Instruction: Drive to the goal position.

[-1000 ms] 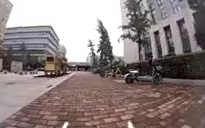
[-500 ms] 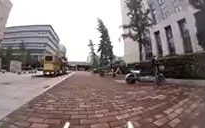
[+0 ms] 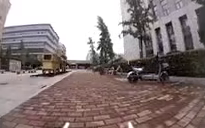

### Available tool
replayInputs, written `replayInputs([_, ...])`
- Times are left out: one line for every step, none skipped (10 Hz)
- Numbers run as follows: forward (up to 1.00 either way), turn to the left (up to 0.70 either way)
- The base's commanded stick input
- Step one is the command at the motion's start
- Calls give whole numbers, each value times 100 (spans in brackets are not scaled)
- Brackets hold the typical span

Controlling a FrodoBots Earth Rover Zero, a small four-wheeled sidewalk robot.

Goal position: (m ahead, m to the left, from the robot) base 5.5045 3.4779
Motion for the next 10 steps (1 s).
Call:
replayInputs([45,0])
replayInputs([45,0])
replayInputs([45,0])
replayInputs([45,0])
replayInputs([45,0])
replayInputs([45,0])
replayInputs([45,0])
replayInputs([45,0])
replayInputs([45,0])
replayInputs([45,0])
